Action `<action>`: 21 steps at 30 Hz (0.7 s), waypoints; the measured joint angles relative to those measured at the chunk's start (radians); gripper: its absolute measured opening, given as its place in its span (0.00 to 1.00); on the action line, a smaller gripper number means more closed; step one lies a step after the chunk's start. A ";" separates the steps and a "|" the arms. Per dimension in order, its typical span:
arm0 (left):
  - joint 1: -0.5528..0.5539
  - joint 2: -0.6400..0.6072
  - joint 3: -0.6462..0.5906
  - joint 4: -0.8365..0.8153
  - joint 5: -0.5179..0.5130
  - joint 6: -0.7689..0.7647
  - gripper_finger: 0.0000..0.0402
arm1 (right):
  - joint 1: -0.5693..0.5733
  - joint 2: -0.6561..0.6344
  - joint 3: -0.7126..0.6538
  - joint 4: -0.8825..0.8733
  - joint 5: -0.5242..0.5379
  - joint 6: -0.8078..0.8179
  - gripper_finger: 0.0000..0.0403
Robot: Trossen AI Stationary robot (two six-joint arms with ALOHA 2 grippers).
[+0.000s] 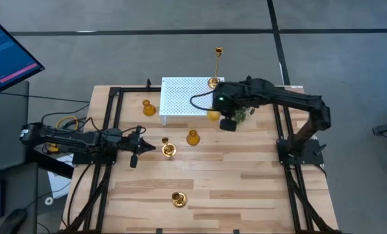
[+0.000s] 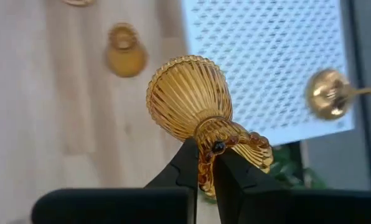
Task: Pick & Place candle stick holders
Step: Put the right gold vase on the shelf
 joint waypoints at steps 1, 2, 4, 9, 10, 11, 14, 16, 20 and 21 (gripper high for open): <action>0.000 0.000 0.000 0.000 0.000 0.000 0.02 | -0.004 0.025 0.011 -0.009 0.032 -0.020 0.03; 0.000 0.001 0.000 0.000 0.000 0.000 0.02 | -0.006 0.049 0.026 -0.015 0.067 -0.040 0.03; 0.000 0.001 0.000 0.000 0.000 -0.001 0.02 | -0.011 0.096 0.062 -0.039 0.114 -0.072 0.03; 0.000 0.014 0.000 0.000 0.000 -0.007 0.02 | -0.028 0.202 0.189 -0.130 0.162 -0.135 0.03; 0.000 0.014 0.000 0.000 0.000 -0.015 0.02 | -0.033 0.218 0.211 -0.135 0.173 -0.148 0.03; 0.000 0.017 0.000 0.000 0.000 -0.017 0.02 | -0.040 0.234 0.232 -0.148 0.180 -0.163 0.03; 0.000 0.026 0.000 0.000 0.000 -0.019 0.02 | -0.056 0.275 0.298 -0.173 0.201 -0.204 0.03; 0.000 0.037 0.000 0.000 0.000 -0.020 0.02 | -0.072 0.294 0.333 -0.193 0.199 -0.210 0.03; 0.000 0.047 0.000 0.001 0.000 -0.023 0.02 | -0.108 0.308 0.357 -0.218 0.166 -0.210 0.04; 0.000 0.047 0.000 0.001 0.000 -0.023 0.02 | -0.116 0.308 0.357 -0.219 0.158 -0.210 0.04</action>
